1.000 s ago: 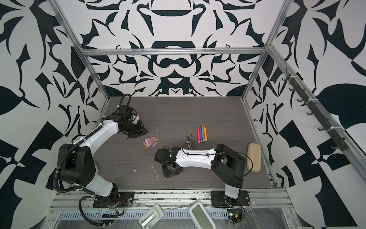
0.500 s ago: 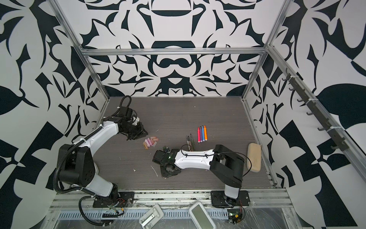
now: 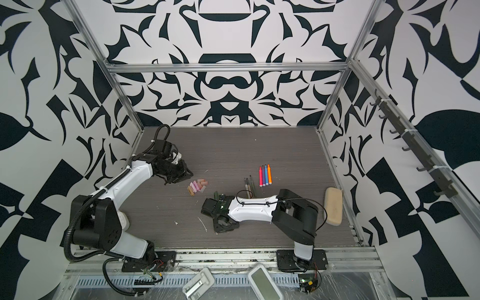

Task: Open the pen caps
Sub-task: 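Move the right gripper to the pen pile and close on the brown pen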

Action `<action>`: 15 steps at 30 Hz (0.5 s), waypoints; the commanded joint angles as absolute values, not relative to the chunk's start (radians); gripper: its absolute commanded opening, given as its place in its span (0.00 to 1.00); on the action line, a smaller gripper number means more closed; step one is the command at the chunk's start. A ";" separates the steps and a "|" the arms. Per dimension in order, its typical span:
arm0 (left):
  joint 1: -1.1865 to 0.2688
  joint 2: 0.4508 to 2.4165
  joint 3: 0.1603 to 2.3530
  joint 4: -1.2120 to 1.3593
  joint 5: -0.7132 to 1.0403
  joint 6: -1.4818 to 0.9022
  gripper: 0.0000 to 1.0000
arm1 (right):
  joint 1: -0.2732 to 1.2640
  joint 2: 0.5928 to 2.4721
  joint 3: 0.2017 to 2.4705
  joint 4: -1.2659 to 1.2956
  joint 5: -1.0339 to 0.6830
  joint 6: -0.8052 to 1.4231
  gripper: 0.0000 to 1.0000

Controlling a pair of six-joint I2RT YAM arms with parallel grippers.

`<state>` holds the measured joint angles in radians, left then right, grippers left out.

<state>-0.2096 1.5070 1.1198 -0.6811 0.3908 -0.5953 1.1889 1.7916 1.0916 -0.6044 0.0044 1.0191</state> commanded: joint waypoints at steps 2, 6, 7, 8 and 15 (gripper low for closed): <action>-0.211 1.484 1.097 -0.700 0.451 -0.608 0.25 | 1.173 1.728 1.052 -0.667 0.058 1.013 0.09; -0.245 1.488 1.102 -0.683 0.482 -0.622 0.33 | 1.112 1.637 1.051 -0.715 0.083 0.923 0.00; -0.252 1.492 1.104 -0.677 0.491 -0.631 0.34 | 1.090 1.610 1.052 -0.721 0.080 0.890 0.00; -0.262 1.498 1.107 -0.667 0.506 -0.644 0.35 | 1.066 1.577 1.052 -0.720 0.066 0.851 0.00; -0.391 1.576 1.178 -0.602 0.571 -0.744 0.42 | 0.885 1.456 1.064 -0.656 -0.192 0.717 0.00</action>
<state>-0.3458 1.5352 1.1271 -0.6346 0.5213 -0.6910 0.9157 1.4822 1.0412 -0.6624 -0.0803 0.7963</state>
